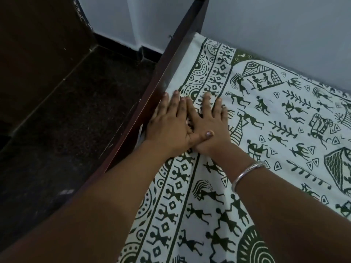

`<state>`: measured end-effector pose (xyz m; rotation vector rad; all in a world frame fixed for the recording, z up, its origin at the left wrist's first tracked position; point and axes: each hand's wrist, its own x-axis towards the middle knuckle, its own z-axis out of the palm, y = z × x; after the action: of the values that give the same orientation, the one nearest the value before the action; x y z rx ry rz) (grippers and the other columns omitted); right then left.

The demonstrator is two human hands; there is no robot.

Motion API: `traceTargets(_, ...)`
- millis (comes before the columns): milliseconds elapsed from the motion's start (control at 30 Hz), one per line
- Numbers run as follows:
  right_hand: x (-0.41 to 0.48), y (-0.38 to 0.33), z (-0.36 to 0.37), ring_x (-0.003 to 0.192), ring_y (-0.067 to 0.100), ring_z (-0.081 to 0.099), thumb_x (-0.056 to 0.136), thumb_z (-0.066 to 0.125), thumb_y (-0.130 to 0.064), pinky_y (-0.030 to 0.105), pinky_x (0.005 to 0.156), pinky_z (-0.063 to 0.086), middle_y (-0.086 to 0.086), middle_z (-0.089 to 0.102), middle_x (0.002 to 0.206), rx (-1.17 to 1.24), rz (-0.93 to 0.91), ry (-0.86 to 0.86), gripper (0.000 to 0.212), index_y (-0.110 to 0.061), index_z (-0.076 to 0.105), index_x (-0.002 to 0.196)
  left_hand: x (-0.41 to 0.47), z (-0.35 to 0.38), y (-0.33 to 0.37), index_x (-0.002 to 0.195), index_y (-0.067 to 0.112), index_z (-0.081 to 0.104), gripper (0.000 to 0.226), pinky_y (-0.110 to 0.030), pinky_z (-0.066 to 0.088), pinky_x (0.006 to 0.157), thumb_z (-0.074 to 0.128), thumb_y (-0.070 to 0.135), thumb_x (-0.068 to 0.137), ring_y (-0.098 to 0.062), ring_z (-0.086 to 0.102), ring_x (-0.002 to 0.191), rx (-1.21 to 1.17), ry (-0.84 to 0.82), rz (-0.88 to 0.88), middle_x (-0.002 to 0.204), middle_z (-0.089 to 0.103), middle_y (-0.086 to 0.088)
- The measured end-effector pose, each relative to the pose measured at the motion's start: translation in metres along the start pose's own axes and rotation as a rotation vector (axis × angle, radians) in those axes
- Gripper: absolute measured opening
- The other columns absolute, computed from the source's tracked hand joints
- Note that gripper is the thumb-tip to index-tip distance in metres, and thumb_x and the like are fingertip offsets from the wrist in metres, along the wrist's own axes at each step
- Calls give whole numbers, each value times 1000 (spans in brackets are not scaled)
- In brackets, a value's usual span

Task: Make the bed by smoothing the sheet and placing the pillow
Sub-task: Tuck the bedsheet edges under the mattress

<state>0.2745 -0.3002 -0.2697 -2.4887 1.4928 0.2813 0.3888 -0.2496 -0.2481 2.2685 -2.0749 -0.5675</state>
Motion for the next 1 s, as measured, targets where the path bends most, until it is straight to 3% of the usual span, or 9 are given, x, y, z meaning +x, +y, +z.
traceTargets(100,11,15,-14,146,31,-17,98,26,-54,44,118,-5,1,-13,161,49,-123,17,65,-36,-6,151,7,-3,12,151,8,-7,119,-40,-5,116,15,88,65,-25,-18,144,-86,-9,-110,158,-17,-10)
traceTargets(233,29,31,-25,144,39,-17,90,25,-70,53,117,-5,13,-19,158,37,190,-13,82,-33,-16,150,21,-9,15,151,10,-6,111,-44,-2,117,11,82,69,-27,-15,145,-175,30,-67,158,-16,-7)
traceTargets(300,37,28,-24,141,46,-19,86,24,-76,57,115,-7,20,-22,155,20,226,-80,86,-35,-21,147,28,-8,9,151,12,-4,103,-42,-4,117,11,79,76,-25,-17,145,-76,19,5,159,-14,-4)
traceTargets(467,58,34,-31,143,43,-17,94,29,-62,54,116,-5,11,-18,159,-16,-24,-56,72,-39,-12,149,50,-16,12,150,3,2,105,-38,-6,118,15,79,78,-25,-14,145,33,77,59,158,-8,-14)
traceTargets(567,72,46,-39,145,34,-16,97,30,-54,57,116,-2,3,-17,160,-90,-156,-55,70,-30,-7,152,70,-21,18,151,10,-3,96,-43,-6,117,16,75,83,-23,-12,146,8,42,128,160,-9,-6)
traceTargets(667,78,50,-36,142,40,-22,92,25,-65,69,108,-7,3,-21,159,-131,-19,-10,69,-43,-8,149,86,-21,16,151,17,-9,99,-48,-4,115,17,80,79,-25,-15,145,3,-30,47,159,-14,0)
traceTargets(767,80,43,-24,142,42,-21,86,22,-74,71,106,-7,7,-20,159,-99,60,36,71,-51,-11,145,88,-16,15,150,13,-13,112,-44,-2,115,25,85,73,-27,-16,144,-7,-19,-21,158,-17,-5)
traceTargets(900,95,49,-36,144,38,-15,87,27,-72,67,110,-4,0,-14,160,-106,-61,16,75,-48,-15,145,93,-16,22,150,8,-11,115,-42,0,116,25,85,72,-27,-14,145,-98,10,-132,158,-15,-10)
traceTargets(1000,105,54,-45,145,35,-16,94,31,-59,61,114,-4,-1,-15,160,-143,-160,-53,73,-39,-14,149,84,-15,24,151,7,-5,101,-40,-4,117,19,76,82,-25,-11,146,-71,161,0,159,-9,-13)
